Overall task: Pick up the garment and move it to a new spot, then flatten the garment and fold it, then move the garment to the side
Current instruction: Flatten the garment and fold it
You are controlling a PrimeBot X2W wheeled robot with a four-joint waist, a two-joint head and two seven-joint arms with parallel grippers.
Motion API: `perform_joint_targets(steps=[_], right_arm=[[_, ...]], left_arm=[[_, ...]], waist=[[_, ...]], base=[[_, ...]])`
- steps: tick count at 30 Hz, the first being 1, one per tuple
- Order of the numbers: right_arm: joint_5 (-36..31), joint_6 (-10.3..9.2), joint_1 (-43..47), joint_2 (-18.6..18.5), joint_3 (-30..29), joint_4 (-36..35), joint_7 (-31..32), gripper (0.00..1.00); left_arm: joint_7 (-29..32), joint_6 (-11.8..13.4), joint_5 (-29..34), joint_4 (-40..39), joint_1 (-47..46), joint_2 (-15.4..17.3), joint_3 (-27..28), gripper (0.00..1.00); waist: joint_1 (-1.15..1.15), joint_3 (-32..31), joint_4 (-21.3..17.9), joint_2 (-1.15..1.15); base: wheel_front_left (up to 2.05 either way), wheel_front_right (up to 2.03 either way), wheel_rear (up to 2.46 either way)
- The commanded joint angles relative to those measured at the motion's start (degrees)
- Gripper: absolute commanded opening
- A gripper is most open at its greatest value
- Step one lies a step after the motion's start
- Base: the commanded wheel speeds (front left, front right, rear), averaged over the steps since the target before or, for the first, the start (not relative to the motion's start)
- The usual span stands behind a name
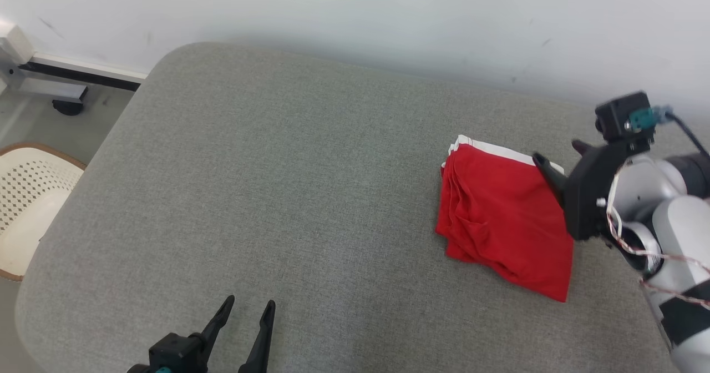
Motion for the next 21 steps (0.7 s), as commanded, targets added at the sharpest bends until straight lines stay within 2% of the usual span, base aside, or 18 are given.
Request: perform_joint_targets(steps=[1, 7, 8, 9, 10, 16, 21], right_arm=[[-1.5, 0.01, 2.3, -0.8, 0.1, -0.3, -1.0, 1.00], [-5.5, 0.01, 7.9, -1.3, 1.5, 0.8, -6.0, 1.00], [-6.1, 0.01, 8.7, -1.1, 2.0, 1.4, -7.0, 0.86], [-7.4, 0.01, 9.1, -0.3, 2.5, 3.0, -9.1, 0.19], [-8.1, 0.01, 9.1, 0.2, 3.1, 3.8, -10.1, 0.00], [-11.2, 0.01, 6.6, 4.7, 7.0, 10.1, -16.3, 0.00], [-11.1, 0.01, 4.6, 8.1, 11.9, 14.5, -19.6, 0.00]], left_arm=[[0.1, 0.1, -0.1, -0.2, 0.0, 0.2, -0.1, 1.00], [0.0, 0.3, -0.4, -0.4, 0.5, 0.5, 0.0, 1.00], [-0.1, 0.3, -0.4, -0.4, 0.6, 0.6, 0.1, 1.00], [-0.2, 0.2, -0.5, -0.5, 0.4, 0.5, 0.1, 1.00], [-0.2, 0.2, -0.5, -0.6, 0.3, 0.4, 0.1, 1.00], [-0.4, 0.0, -0.2, -0.4, -0.9, -0.2, -0.3, 1.00], [-0.6, -0.2, -0.4, 0.2, -0.7, -0.5, -0.4, 1.00]], waist=[[0.00, -0.3, 0.0, 0.00], [0.00, -0.4, 0.0, 0.00], [0.00, -0.3, 0.0, 0.00], [0.00, 0.2, 0.1, 0.00], [0.00, 0.4, 0.1, 0.00], [0.00, 1.8, 0.7, 0.00], [0.00, 1.7, 1.4, 0.00]], base=[[0.00, 0.00, 0.00], [0.00, 0.00, 0.00], [0.00, 0.00, 0.00], [0.00, 0.00, 0.00], [0.00, 0.00, 0.00], [0.00, 0.00, 0.00], [0.00, 0.00, 0.00]])
